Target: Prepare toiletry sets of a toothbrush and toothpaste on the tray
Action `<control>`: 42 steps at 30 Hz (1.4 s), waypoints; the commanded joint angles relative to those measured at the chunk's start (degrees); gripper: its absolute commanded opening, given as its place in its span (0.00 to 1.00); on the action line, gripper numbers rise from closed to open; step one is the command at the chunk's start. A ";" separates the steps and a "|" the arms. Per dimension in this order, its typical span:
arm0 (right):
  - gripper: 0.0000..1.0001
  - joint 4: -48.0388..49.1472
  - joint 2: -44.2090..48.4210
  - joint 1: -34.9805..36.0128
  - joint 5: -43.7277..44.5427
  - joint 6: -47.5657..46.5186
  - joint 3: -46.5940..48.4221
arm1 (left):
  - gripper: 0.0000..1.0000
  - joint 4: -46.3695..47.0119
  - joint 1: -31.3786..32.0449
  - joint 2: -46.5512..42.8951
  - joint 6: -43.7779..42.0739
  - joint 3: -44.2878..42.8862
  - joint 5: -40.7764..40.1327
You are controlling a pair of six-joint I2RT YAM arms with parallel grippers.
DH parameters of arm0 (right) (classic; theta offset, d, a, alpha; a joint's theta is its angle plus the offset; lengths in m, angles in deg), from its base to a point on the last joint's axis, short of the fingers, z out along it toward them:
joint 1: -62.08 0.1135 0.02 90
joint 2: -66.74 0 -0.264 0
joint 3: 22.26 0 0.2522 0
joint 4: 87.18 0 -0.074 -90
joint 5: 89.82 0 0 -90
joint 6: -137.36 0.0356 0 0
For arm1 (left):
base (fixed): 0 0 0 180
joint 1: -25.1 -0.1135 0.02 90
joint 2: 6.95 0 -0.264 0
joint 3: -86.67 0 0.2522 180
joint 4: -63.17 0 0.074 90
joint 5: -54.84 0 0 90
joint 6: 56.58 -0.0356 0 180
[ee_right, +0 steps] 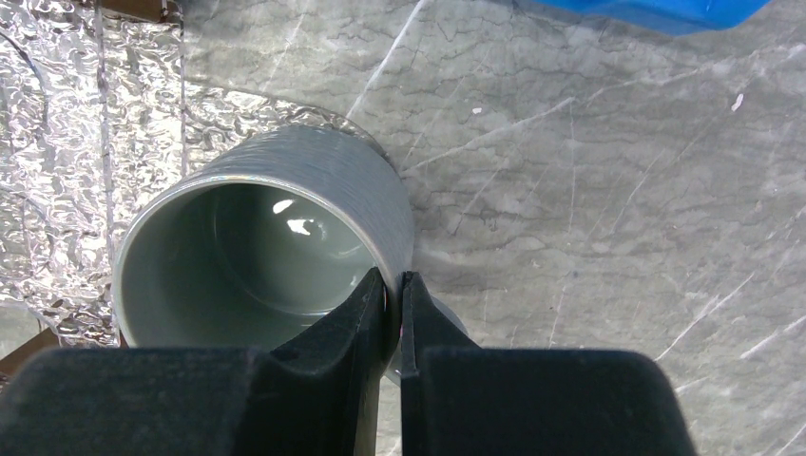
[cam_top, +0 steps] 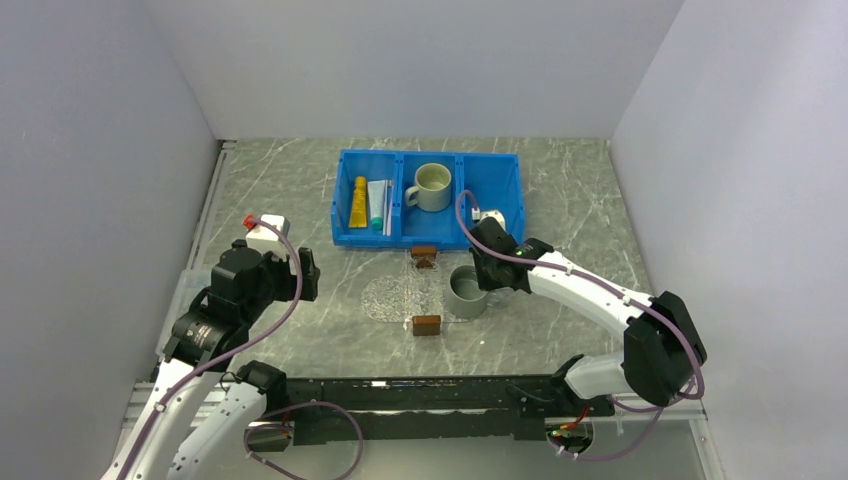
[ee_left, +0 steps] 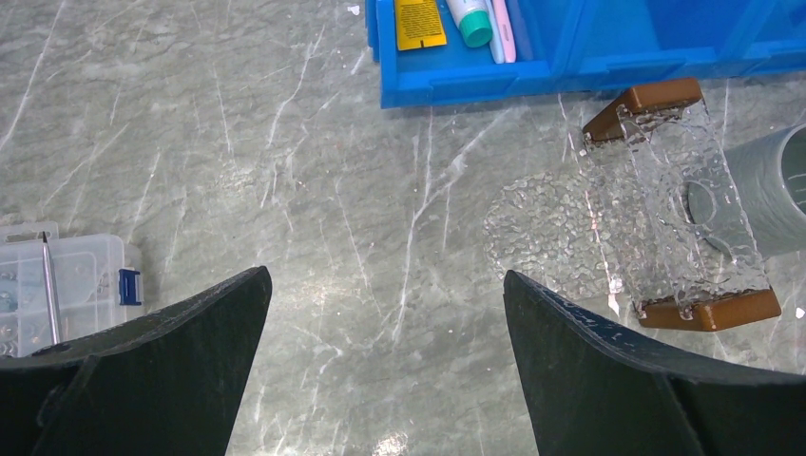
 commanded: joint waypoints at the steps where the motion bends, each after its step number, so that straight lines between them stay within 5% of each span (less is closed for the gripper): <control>1: 0.12 3.28 1.42 -0.12 -1.01 1.30 0.11 | 0.99 1.06 -0.28 0.21 0.46 -0.38 0.50; 8: 0.33 1.93 2.55 0.02 0.39 1.33 1.64 | 0.99 0.99 -0.36 0.19 0.41 -0.38 0.50; 15: 0.42 0.19 3.54 0.02 1.74 1.32 4.35 | 0.99 1.55 -0.36 0.22 1.13 -0.41 1.90; 31: 0.47 -2.22 5.48 0.01 4.42 -1.47 11.75 | 0.99 2.41 -0.37 13.27 1.70 -9.61 11.18; 37: 0.48 -2.82 10.37 -0.01 5.05 -1.95 8.15 | 0.99 2.36 0.52 26.05 3.87 -18.35 18.59; 42: 0.47 -2.91 15.61 0.04 3.30 -0.22 3.89 | 0.99 2.52 3.75 35.96 6.24 -27.65 16.93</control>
